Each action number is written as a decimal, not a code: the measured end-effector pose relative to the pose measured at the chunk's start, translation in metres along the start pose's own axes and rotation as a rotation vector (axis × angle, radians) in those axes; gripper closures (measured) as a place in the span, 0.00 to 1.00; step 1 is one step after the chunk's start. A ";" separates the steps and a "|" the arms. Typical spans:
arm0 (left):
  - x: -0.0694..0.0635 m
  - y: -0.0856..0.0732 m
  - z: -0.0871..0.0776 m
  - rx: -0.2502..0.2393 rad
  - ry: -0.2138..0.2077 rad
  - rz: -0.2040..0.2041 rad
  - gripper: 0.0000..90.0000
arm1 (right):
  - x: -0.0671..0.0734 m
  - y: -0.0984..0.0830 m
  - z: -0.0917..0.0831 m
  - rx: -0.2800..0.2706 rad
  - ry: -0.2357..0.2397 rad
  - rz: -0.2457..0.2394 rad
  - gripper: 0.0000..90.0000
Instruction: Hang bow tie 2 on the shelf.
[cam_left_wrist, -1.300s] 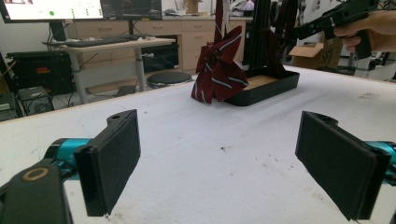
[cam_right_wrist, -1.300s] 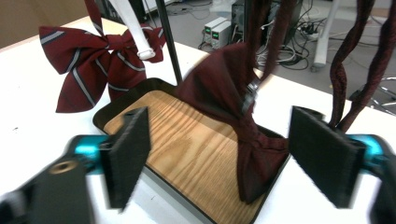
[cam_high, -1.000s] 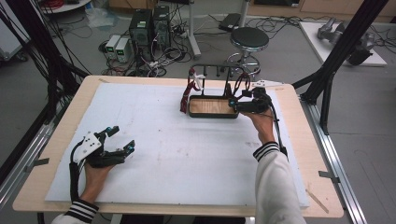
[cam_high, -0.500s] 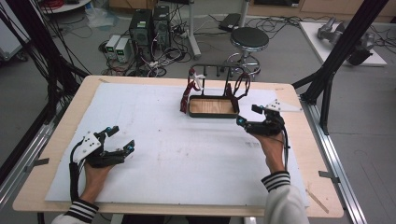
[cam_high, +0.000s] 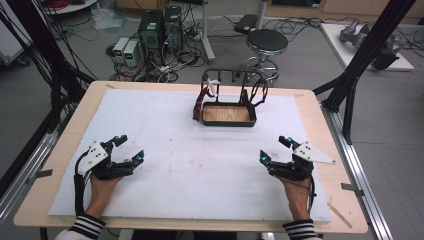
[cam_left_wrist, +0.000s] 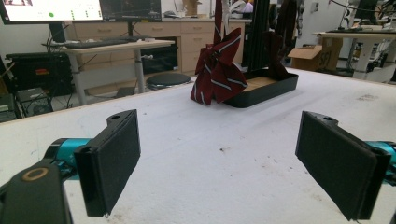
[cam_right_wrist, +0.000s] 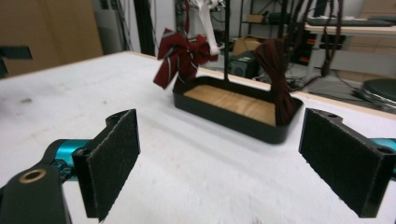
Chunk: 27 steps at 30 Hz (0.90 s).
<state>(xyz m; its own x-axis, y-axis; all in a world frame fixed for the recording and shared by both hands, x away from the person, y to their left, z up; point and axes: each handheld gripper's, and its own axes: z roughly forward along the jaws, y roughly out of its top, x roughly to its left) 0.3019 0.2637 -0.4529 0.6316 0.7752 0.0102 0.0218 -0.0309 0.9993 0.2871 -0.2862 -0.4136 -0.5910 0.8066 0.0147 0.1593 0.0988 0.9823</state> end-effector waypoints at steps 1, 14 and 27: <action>0.000 0.000 0.000 0.000 0.000 0.003 0.16 | 0.001 -0.004 -0.002 -0.012 0.000 0.006 0.13; -0.002 0.000 -0.002 -0.006 0.007 0.010 0.16 | -0.002 -0.038 -0.013 -0.085 -0.085 0.014 0.13; -0.003 0.000 -0.002 -0.009 0.013 0.016 0.16 | -0.001 -0.041 -0.011 -0.085 -0.087 0.004 0.13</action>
